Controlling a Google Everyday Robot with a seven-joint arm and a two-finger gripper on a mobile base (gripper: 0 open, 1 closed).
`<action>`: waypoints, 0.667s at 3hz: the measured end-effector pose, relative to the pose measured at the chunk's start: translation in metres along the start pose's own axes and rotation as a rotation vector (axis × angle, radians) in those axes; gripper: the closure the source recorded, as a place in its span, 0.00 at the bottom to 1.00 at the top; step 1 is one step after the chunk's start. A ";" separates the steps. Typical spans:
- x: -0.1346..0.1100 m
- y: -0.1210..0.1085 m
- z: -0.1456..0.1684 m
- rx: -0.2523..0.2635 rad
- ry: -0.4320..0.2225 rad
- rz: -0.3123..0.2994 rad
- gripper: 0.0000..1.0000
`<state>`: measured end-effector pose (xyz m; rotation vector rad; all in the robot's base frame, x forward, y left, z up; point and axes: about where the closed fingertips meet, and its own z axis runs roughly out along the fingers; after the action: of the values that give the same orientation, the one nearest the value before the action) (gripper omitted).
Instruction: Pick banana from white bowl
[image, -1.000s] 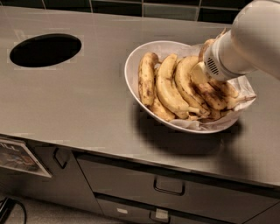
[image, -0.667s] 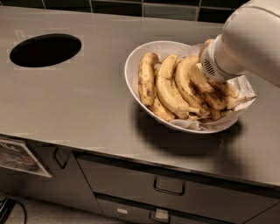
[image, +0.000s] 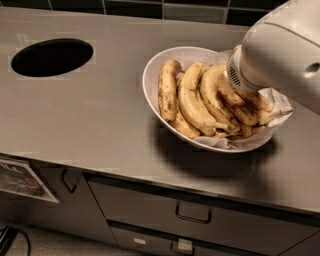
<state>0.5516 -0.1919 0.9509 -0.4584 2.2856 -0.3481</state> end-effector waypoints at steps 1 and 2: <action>-0.003 -0.004 0.001 0.034 -0.012 0.027 0.49; -0.003 -0.007 0.004 0.053 -0.007 0.037 0.49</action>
Offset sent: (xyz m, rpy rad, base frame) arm 0.0105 -0.0084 -0.0008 -0.0135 -0.0360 -0.0806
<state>0.5581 -0.1972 0.9524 -0.3899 2.2693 -0.3873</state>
